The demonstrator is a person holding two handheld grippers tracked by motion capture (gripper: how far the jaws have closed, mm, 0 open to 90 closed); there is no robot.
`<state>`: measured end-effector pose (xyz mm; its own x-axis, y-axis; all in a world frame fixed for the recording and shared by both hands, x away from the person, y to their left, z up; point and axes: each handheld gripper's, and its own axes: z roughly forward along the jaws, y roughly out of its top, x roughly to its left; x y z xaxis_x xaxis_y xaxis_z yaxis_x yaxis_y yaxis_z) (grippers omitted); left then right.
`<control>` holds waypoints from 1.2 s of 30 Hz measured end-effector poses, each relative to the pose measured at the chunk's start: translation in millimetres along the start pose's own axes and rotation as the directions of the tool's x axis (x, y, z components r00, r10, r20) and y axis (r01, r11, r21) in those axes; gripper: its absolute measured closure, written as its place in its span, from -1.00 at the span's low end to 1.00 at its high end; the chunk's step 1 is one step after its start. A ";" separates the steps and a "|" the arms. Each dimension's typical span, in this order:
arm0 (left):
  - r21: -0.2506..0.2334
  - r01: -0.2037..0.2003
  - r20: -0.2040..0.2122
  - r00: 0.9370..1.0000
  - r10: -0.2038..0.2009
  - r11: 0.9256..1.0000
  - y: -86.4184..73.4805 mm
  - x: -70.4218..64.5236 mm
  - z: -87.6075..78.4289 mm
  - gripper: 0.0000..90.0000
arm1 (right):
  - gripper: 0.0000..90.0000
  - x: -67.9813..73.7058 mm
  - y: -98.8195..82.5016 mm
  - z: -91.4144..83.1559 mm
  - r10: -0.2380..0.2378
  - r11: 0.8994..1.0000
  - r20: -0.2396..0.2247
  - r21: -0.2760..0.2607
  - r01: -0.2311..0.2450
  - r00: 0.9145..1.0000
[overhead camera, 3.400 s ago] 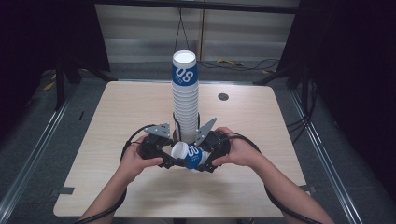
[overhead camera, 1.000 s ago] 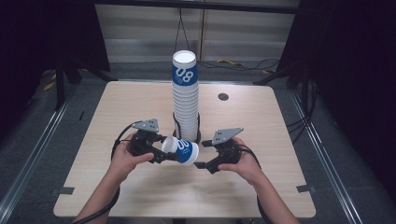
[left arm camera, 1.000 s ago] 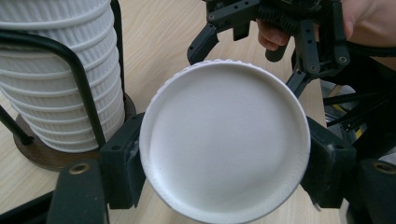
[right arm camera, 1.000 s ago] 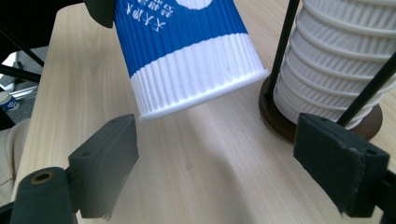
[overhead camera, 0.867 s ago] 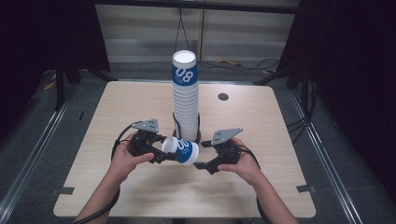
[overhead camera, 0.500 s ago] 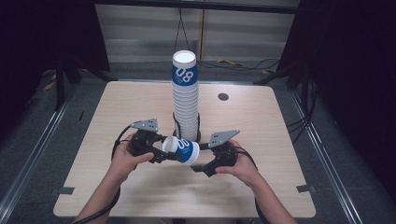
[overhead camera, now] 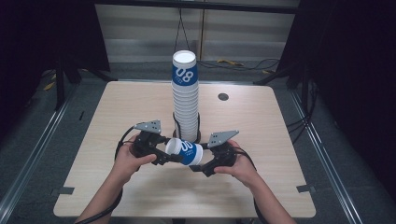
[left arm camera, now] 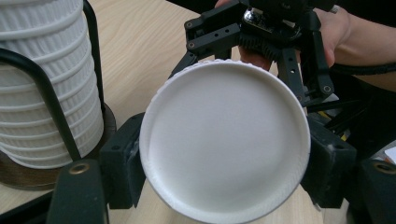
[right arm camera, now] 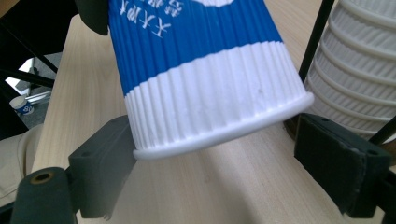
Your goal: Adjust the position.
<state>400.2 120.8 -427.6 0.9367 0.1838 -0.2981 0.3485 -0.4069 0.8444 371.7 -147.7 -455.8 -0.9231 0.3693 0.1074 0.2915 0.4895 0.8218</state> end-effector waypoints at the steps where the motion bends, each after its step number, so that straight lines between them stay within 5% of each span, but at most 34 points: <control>1: 0.000 0.000 0.000 1.000 0.000 1.000 0.0 0.0 0.0 -0.38 | -0.72 0.0 0.0 0.0 0.000 1.000 0.000 0.000 0.000 1.000; 36: 0.020 -0.004 0.033 0.999 0.004 1.000 -0.9 -2.1 6.0 -0.38 | -0.75 1.5 -1.8 3.5 -0.031 0.999 -0.028 -0.023 0.030 0.999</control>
<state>398.1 115.4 -430.3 0.9386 0.1523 -0.3097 0.3451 -0.4256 0.8365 370.6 -145.3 -459.0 -0.9382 0.3319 0.0978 0.2578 0.4820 0.8374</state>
